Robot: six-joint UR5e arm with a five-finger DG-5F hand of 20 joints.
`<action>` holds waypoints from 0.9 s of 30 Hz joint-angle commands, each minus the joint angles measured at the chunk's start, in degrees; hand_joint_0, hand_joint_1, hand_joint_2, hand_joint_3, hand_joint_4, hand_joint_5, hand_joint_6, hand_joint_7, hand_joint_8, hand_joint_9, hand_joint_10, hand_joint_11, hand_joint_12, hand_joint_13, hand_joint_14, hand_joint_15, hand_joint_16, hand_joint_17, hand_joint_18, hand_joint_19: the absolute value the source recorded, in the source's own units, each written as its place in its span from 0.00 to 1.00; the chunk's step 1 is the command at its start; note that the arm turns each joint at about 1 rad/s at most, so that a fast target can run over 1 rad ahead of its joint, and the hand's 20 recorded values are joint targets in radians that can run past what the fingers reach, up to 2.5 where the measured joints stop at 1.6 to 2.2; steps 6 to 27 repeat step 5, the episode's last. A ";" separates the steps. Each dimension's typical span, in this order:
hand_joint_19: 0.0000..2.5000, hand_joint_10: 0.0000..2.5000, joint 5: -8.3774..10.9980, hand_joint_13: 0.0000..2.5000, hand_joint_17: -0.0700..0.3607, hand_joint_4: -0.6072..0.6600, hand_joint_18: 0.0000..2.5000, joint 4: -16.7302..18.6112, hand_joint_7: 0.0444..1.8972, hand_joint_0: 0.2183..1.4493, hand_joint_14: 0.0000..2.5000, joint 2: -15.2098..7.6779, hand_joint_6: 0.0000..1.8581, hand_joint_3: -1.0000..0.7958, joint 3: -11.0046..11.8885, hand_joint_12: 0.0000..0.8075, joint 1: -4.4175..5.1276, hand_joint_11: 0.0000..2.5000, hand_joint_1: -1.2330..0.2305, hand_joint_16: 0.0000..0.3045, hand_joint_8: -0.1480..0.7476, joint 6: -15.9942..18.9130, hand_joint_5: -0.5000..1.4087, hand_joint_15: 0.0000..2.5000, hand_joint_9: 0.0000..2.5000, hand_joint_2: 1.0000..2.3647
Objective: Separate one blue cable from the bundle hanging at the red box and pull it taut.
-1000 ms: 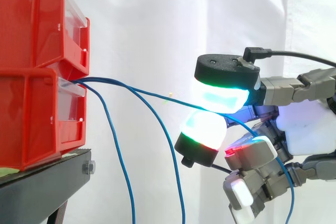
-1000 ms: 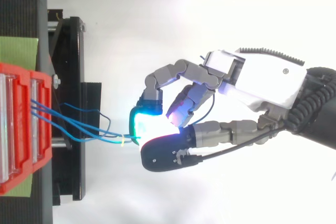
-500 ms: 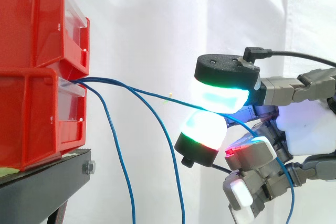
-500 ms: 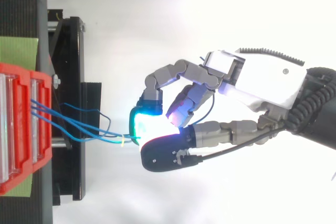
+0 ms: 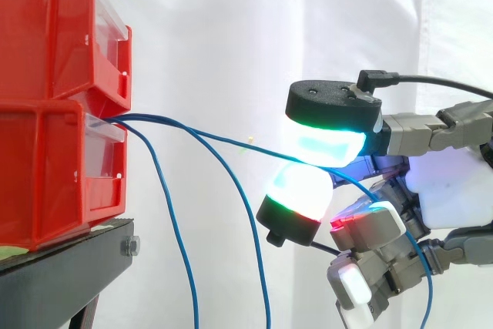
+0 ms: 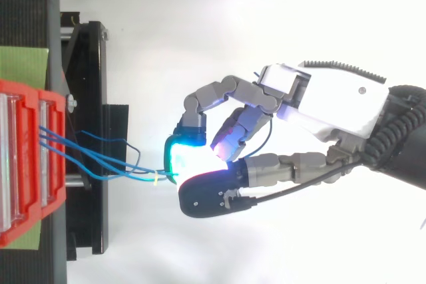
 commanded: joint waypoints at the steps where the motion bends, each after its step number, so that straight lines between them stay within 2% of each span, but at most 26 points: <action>1: 0.23 0.01 0.00 0.40 0.39 0.46 0.30 -0.01 0.64 0.35 0.01 0.00 0.50 0.50 0.00 0.44 0.00 0.51 0.35 0.14 0.51 0.00 0.17 0.26 0.50 0.02; 27: 0.23 0.01 0.00 0.40 0.39 0.46 0.30 -0.01 0.64 0.35 0.01 0.00 0.50 0.50 0.00 0.43 0.00 0.51 0.35 0.14 0.51 0.00 0.17 0.26 0.50 0.02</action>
